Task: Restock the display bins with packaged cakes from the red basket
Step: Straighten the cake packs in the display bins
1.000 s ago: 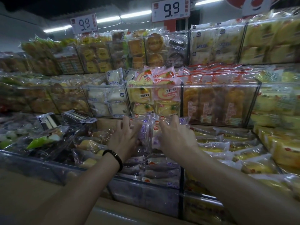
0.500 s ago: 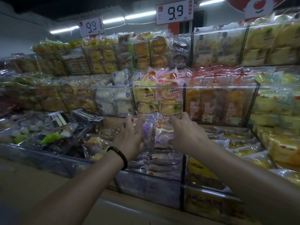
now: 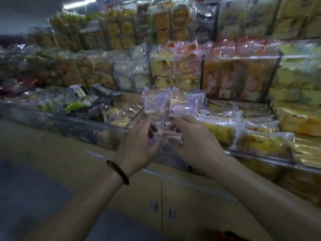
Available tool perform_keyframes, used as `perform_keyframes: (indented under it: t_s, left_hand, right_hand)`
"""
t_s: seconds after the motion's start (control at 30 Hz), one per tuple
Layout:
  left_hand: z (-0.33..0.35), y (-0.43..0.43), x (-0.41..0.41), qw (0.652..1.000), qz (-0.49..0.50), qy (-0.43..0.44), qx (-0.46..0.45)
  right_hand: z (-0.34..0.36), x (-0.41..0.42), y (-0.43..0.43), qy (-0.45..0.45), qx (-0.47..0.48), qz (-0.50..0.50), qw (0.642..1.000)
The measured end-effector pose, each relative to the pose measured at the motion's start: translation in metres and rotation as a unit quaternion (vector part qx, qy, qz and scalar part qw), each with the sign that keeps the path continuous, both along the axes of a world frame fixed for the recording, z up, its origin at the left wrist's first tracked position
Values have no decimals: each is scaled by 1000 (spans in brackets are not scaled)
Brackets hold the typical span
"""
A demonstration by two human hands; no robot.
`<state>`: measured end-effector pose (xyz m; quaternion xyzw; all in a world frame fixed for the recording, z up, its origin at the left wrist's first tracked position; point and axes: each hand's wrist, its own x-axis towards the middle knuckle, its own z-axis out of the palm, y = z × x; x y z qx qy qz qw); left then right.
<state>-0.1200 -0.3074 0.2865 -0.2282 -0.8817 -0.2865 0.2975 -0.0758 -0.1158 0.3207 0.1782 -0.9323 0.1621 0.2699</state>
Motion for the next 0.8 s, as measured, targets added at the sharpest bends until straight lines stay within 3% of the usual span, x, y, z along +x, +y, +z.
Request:
perform_keyframes:
  t_s: [0.2,0.3,0.47,0.6,0.8]
  left_hand:
    - [-76,-19,68,994,6,-107,33]
    - [-121,-29,84,982,30,-183,38]
    - [-217,-42,90,940,19,-337,46]
    - [-305,-57,77,882,44,-465,55]
    - [-428,-64,49,799,83,-593,56]
  right_hand:
    - [-80,35,-8,-106,-70,19,992]
    - [-121,43,-8,-221,-121,5,968]
    - [-207,39,-3,-451,-209,-17,867]
    - [-283,23,0,-582,-205,-56,785]
    - [-408,-26,2,-661,-142,-92,731]
